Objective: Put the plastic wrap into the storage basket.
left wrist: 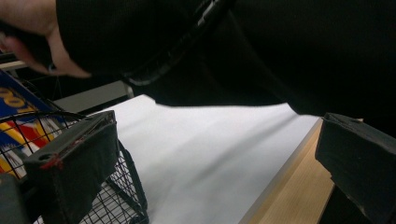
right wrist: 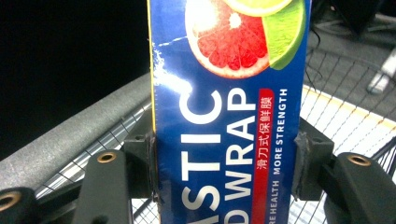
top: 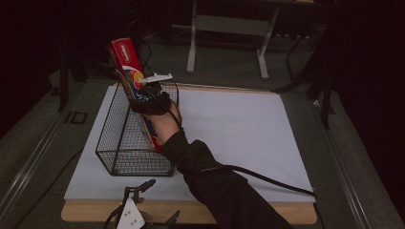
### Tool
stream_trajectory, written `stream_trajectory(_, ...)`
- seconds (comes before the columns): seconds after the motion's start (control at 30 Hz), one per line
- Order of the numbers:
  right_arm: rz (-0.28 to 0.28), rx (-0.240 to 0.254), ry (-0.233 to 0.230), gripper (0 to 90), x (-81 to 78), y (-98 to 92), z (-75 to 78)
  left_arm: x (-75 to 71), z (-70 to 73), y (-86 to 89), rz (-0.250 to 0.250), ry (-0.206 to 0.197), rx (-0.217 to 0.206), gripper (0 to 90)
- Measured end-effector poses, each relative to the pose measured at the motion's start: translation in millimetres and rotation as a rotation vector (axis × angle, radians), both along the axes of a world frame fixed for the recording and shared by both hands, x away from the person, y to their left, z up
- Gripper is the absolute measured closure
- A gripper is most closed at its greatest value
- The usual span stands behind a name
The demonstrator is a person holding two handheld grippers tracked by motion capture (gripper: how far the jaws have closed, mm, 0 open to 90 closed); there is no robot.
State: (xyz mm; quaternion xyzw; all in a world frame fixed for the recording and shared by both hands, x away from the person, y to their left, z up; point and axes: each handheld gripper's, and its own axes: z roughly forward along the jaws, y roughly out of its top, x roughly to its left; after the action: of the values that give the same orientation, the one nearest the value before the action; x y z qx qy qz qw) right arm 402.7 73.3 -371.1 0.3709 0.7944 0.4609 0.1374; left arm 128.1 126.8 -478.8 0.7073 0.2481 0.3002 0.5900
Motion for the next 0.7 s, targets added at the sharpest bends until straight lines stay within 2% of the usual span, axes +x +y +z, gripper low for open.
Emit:
stream_trajectory(0.27, -0.033, -0.040, 0.052, 39.5, 2.8, 2.5, -24.3, -0.2, -0.1, -0.2, -0.003, -0.002, 0.005, 0.1)
stream_trajectory(0.57, -0.059, -0.082, 0.089, 39.4, 6.1, 1.8, -42.3, 0.2, -0.5, 0.0, -0.005, 0.001, 0.008, 0.1)
stream_trajectory(0.67, -0.058, -0.077, 0.118, 39.3, 8.1, 1.9, -48.1, 0.0, -0.5, -0.4, -0.006, 0.000, 0.009, 0.1)
stream_trajectory(0.7, -0.045, -0.077, 0.147, 39.4, 10.9, 2.5, -50.8, 0.0, -0.5, -0.5, -0.006, 0.001, 0.010, 0.1)
